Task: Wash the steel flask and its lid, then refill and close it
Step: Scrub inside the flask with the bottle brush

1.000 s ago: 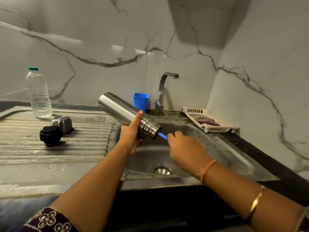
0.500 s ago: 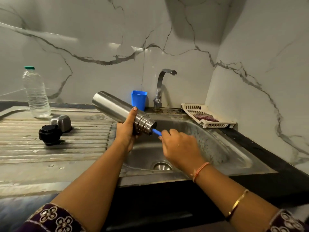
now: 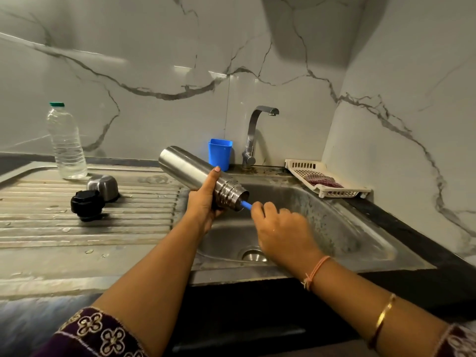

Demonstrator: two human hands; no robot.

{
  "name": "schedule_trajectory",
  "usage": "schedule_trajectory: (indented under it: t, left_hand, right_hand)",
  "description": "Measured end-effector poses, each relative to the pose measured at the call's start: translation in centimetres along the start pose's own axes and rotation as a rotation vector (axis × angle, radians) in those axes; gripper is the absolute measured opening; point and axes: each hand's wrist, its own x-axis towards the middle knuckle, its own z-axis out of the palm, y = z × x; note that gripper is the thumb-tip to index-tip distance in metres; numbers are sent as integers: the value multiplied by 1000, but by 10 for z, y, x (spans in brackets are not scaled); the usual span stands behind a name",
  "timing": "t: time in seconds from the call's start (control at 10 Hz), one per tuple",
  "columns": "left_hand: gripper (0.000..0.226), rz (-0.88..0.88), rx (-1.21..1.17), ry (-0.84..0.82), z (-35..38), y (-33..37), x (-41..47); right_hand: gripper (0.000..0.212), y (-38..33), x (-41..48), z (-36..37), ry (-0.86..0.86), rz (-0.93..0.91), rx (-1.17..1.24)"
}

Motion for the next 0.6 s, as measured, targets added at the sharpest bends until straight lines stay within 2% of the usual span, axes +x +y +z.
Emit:
schedule_trajectory:
  t: [0.1,0.2,0.3,0.4,0.5,0.6]
  left_hand:
    - [62,-1,14,2,1,-2,0]
    - [74,6,9,-20,0,2,1]
    - [78,4,-19,-48,0,4,-1]
    - [75,2,13,-40,2,0,-1]
    - [63,-20,-49,-41,2,0,-1]
    - [70,-10,-40,-55,1,1,-1]
  right_hand:
    - [37,-2,3,-2,-20,-25,85]
    - [28,-3,22,-21,-481,330,964]
    - [31,11,31,-32,-749,689,1673]
    - [25,17,18,-25,-437,216,674]
    - [18,6,7,-14,-73,9,-58]
    - [22,-5,17,-19,-343,216,577]
